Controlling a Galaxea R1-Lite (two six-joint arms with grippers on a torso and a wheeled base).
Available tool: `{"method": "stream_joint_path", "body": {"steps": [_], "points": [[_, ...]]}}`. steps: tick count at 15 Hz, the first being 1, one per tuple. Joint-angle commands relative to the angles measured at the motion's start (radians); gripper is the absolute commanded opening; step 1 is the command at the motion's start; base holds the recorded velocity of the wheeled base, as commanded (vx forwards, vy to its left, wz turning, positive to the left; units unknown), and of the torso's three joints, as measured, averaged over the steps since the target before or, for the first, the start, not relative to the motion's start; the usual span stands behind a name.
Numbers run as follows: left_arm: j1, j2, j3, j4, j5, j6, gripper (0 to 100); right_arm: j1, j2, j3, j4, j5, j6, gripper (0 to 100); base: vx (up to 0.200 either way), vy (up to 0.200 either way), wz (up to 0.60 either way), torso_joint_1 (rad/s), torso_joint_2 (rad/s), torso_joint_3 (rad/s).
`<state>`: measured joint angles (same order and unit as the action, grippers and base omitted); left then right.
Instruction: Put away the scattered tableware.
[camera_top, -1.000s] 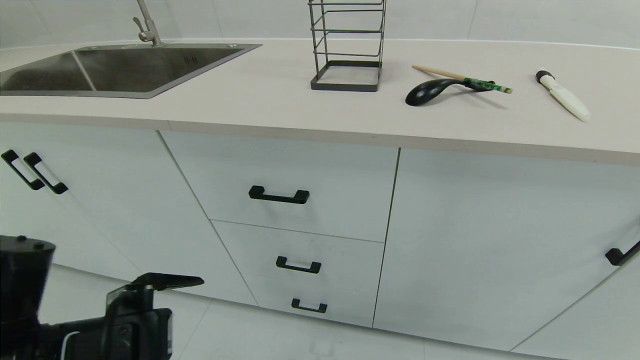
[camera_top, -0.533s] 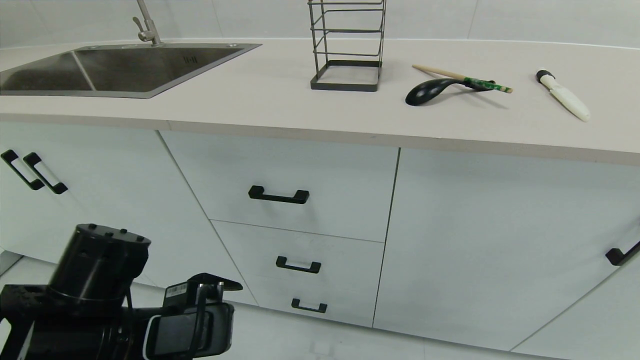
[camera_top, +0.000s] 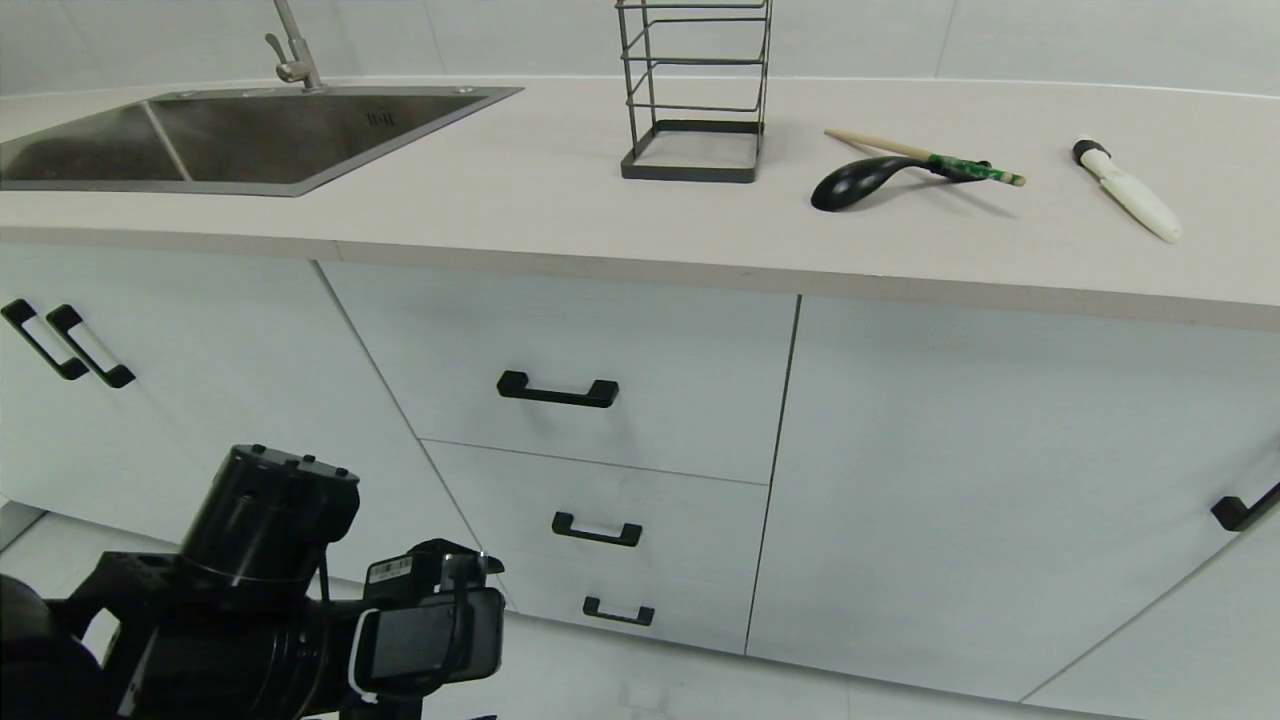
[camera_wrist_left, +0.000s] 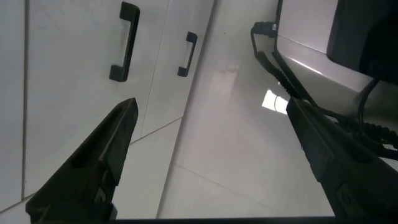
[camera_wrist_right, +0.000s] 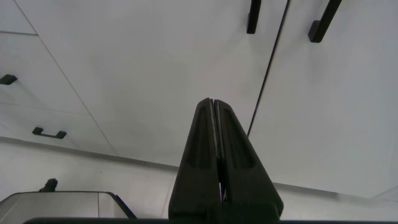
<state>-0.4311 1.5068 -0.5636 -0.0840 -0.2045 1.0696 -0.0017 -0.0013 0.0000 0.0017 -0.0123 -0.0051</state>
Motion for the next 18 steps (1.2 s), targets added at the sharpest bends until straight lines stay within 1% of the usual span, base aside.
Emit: {"method": "stream_joint_path", "body": {"steps": [1,5,9,14,18], "points": [[-0.002,0.067,-0.015,-0.020,0.007,0.003,100,0.000,0.001,0.000,0.000,0.000,0.001,0,0.000,0.000,0.00,0.000,0.00,0.000],[0.000,0.179,-0.076,-0.068,0.045,0.003,100,0.000,0.001,0.000,0.000,0.000,-0.001,0,0.000,0.000,0.00,0.000,0.00,0.000],[0.000,0.283,-0.130,-0.122,0.046,0.004,100,0.000,0.001,0.000,0.000,0.000,-0.001,0,0.000,0.000,0.00,0.000,0.00,0.000],[0.000,0.326,-0.168,-0.123,0.050,0.007,100,0.000,0.001,0.000,0.000,0.000,-0.001,0,0.000,0.000,0.00,0.000,0.00,0.000],[0.000,0.336,-0.170,-0.123,0.050,0.009,100,0.000,0.001,0.000,0.000,0.000,0.001,0,0.000,0.000,0.00,0.000,0.00,0.000]]}}
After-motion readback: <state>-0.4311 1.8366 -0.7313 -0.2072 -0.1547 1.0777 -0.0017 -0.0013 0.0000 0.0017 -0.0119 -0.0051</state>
